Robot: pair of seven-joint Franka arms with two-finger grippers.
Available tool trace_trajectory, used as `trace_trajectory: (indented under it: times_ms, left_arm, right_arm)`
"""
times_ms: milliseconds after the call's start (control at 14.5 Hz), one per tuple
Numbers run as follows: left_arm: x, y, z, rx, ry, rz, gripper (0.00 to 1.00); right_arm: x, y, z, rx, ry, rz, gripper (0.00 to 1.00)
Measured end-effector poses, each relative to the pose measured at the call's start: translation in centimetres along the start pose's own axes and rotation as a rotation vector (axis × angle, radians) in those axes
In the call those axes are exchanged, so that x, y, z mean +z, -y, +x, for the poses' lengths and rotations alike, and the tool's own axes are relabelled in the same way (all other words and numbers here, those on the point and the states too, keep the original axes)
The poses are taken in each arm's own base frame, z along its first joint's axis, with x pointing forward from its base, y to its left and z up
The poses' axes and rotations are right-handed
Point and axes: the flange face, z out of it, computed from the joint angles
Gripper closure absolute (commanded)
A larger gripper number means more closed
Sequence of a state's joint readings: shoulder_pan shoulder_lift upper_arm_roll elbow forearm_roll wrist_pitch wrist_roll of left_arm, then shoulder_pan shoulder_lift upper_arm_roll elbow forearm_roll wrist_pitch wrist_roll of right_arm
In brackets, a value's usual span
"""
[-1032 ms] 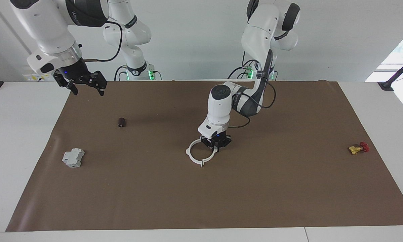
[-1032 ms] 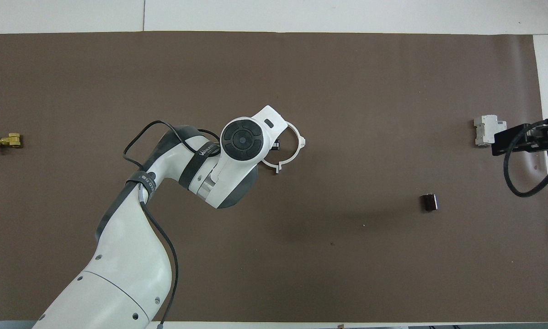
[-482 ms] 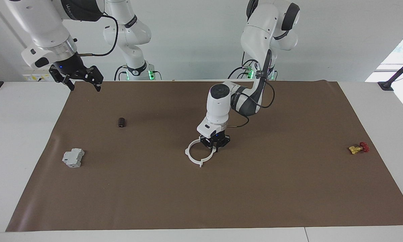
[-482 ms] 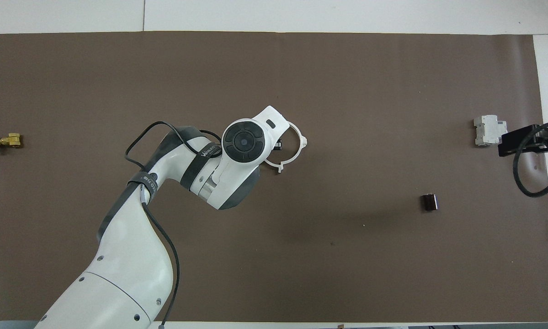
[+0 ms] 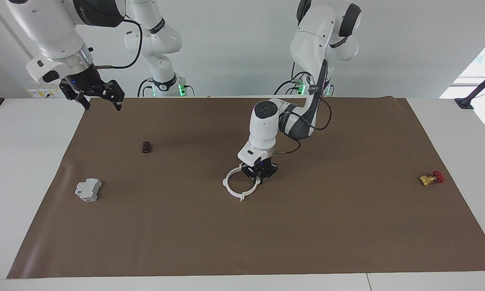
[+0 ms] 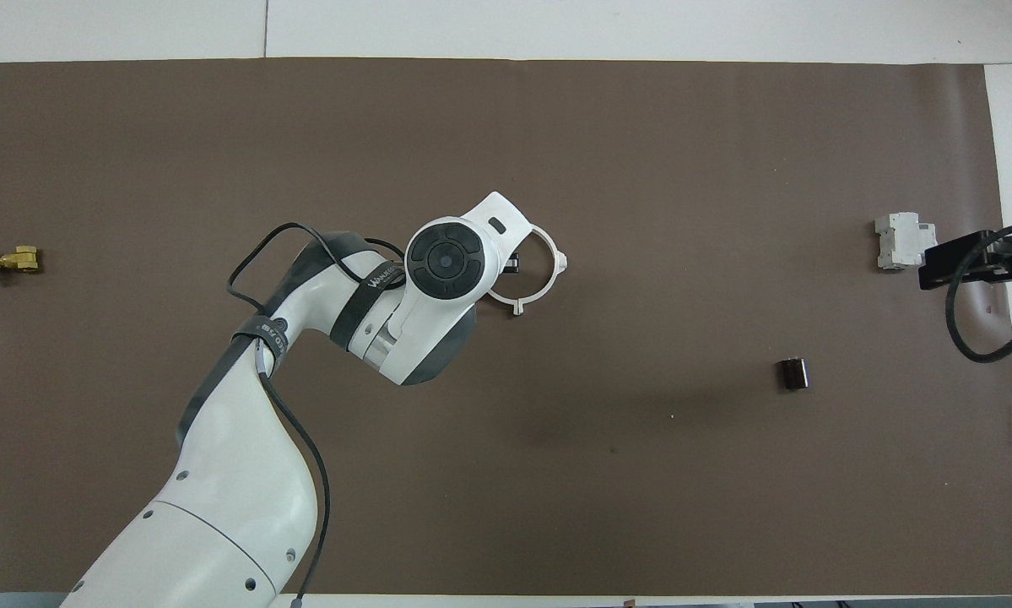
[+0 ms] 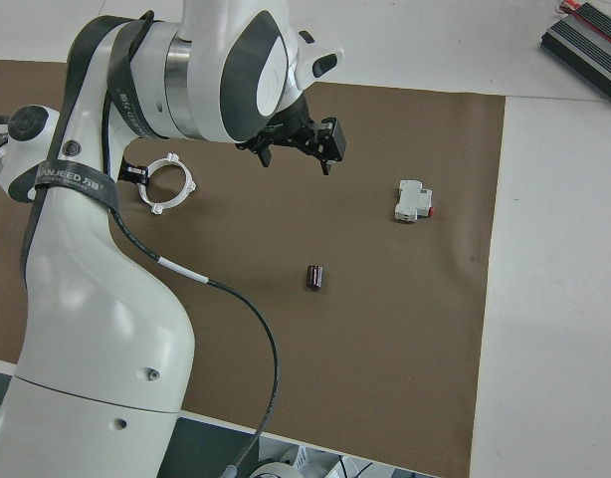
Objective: Assemble drain pipe with both arms
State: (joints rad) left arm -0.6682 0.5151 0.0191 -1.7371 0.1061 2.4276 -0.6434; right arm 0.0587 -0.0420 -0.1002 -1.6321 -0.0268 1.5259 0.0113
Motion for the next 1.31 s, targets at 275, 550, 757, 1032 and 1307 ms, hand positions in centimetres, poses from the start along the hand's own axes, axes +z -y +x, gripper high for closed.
trace_trajectory:
  times_ms: [275,550,757,1032,1307]
  left_arm:
    - [0.05,0.19,0.11,-0.003,-0.004,-0.002,1.00]
    - [0.14,0.20,0.03,-0.003,-0.003,-0.002,1.00]
    - [0.17,0.13,-0.04,-0.001,-0.004,-0.003,1.00]
    - [0.12,0.06,-0.02,-0.001,-0.008,-0.007,0.94]
    - [-0.22,-0.12,0.32,-0.004,-0.037,-0.029,0.31]
  right_arm:
    - [0.01,0.00,0.00,0.000,0.000,0.000,0.00]
    - [0.01,0.00,0.00,0.000,0.000,0.000,0.00]
    - [0.01,0.00,0.00,0.000,0.000,0.000,0.00]
    - [0.02,0.00,0.00,0.000,0.000,0.000,0.00]
    - [0.02,0.00,0.00,0.000,0.000,0.000,0.00]
